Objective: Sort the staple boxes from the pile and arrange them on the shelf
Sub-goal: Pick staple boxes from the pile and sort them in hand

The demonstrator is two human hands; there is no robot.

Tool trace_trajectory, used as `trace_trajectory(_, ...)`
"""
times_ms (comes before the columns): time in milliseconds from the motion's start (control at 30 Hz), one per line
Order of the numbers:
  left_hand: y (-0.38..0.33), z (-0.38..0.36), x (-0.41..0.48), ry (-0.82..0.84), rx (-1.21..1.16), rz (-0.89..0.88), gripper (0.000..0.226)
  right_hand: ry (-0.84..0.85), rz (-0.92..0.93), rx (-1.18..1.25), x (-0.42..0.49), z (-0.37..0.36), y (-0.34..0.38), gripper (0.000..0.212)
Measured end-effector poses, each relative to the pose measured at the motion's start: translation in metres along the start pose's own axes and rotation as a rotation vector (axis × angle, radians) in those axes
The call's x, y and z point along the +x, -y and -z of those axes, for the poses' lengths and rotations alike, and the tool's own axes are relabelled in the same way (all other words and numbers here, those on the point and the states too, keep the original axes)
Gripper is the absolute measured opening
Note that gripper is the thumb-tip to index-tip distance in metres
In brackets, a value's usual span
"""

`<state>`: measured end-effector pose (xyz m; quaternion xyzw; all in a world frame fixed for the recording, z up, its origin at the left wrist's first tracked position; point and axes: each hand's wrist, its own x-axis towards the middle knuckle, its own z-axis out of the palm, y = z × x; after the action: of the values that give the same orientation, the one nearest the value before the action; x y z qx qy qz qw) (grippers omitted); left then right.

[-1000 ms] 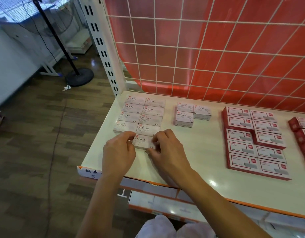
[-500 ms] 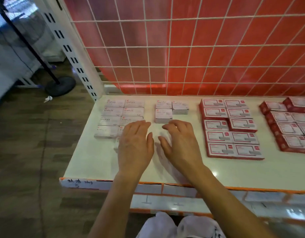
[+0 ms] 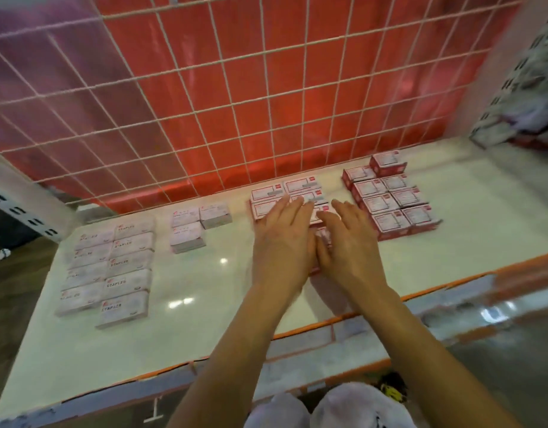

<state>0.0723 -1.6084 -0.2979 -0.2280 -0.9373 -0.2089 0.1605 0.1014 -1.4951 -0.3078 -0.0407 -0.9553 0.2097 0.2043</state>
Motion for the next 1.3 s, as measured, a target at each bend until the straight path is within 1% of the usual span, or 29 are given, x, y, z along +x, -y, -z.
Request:
trace_trajectory(67,-0.027,-0.013,0.016,0.020,0.013,-0.055,0.040,-0.007,-0.033,-0.021,0.004,0.014,-0.029,0.041)
trace_trajectory(200,-0.083,-0.037,0.045,0.066,-0.032,-0.110,0.043,-0.029,-0.090,-0.062,0.013,0.042,-0.090,0.041)
trace_trajectory(300,-0.115,-0.055,0.066,0.069,0.013,-0.132,0.045,-0.060,-0.116,-0.064,0.019,0.061,-0.126,0.042)
trace_trajectory(333,-0.131,-0.063,0.074,0.087,0.019,-0.145,0.046,-0.060,-0.143,-0.062,0.020,0.070,-0.143,0.042)
trace_trajectory(400,-0.163,-0.077,0.089,0.182,0.014,-0.147,0.048,-0.064,-0.183,-0.066,0.023,0.086,-0.175,0.045)
trace_trajectory(533,-0.216,-0.107,0.117,0.222,0.021,-0.156,0.051,-0.053,-0.260,-0.078,0.029,0.110,-0.234,0.046)
trace_trajectory(633,-0.245,-0.129,0.136,0.238,0.031,-0.169,0.053,-0.038,-0.298,-0.113,0.036,0.125,-0.272,0.048)
trace_trajectory(733,-0.268,-0.152,0.158,0.249,0.059,-0.176,0.054,0.015,-0.334,-0.141,0.050,0.138,-0.308,0.050)
trace_trajectory(833,-0.286,-0.175,0.181,0.272,0.089,-0.188,0.052,0.018,-0.347,-0.151,0.065,0.145,-0.341,0.046)
trace_trajectory(1000,-0.301,-0.210,0.219,0.287,0.169,-0.214,0.042,0.047,-0.311,-0.269,0.099,0.150,-0.388,0.043)
trace_trajectory(1100,-0.310,-0.226,0.243,0.307,0.218,-0.219,0.039,0.059,-0.311,-0.272,0.122,0.153,-0.406,0.041)
trace_trajectory(1233,-0.315,-0.242,0.264,0.347,0.259,-0.277,0.039,0.080,-0.174,-0.392,0.145,0.151,-0.424,0.034)
trace_trajectory(1300,-0.318,-0.248,0.271,0.397,0.292,-0.272,0.037,0.105,-0.151,-0.429,0.153,0.152,-0.431,0.032)
